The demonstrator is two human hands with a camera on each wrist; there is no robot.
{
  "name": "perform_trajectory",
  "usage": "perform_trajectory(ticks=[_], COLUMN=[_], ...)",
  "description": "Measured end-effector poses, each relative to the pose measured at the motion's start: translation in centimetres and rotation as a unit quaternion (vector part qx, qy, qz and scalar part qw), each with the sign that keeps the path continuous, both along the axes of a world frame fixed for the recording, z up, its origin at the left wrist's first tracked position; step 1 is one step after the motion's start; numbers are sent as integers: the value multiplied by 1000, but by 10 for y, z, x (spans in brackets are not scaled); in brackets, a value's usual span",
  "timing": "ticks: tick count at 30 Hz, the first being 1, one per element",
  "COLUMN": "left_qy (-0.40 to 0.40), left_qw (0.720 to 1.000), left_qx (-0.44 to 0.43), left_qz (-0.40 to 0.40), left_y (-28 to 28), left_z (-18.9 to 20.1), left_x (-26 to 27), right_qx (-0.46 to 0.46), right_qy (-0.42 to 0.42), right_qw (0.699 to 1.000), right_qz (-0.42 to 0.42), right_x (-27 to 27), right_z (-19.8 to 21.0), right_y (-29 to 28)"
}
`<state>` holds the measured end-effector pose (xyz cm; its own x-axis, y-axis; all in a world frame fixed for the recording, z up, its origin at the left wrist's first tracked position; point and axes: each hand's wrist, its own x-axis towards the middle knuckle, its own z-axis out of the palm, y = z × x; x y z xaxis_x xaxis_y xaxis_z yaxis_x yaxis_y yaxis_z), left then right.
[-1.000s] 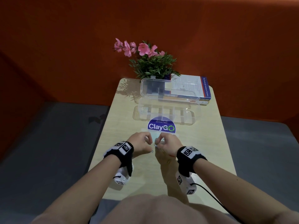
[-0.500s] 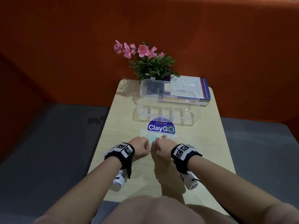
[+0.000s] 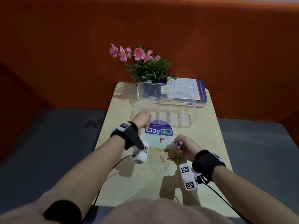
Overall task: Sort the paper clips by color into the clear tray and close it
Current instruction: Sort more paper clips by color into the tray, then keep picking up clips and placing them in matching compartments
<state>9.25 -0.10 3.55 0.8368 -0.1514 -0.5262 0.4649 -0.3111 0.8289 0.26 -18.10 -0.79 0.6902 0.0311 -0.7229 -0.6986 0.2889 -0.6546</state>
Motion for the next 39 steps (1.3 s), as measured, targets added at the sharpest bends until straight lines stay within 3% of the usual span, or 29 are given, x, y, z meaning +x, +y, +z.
perform_trajectory(ticks=[4, 12, 16, 19, 23, 27, 31, 36, 39], left_qy=[33, 59, 68, 19, -84, -92, -83, -124, -160], left_qw=[998, 998, 997, 997, 994, 991, 993, 987, 969], left_qx=[-22, -14, -30, -55, -15, 20, 46, 105, 169], left_qz=[38, 24, 25, 41, 66, 90, 69, -5, -85], left_y=[-16, -30, -25, -15, 14, 45, 53, 28, 2], left_z=[19, 9, 14, 20, 19, 2, -27, -53, -56], left_x=[39, 69, 63, 53, 24, -17, -43, -64, -64], right_qx=[81, 87, 77, 64, 65, 25, -92, -112, -206], right_qy=[25, 26, 28, -3, -42, -61, -85, -151, -153], right_qw=[994, 991, 994, 998, 997, 998, 990, 975, 947], right_qz=[-66, -100, -73, -31, -25, 6, 65, 116, 193], right_x=[-5, -8, 4, 28, 73, 114, 133, 100, 60], right_z=[4, 3, 8, 24, 55, 76, 75, 80, 68], right_y=[-10, -18, -14, -7, 8, 36, 50, 33, 14])
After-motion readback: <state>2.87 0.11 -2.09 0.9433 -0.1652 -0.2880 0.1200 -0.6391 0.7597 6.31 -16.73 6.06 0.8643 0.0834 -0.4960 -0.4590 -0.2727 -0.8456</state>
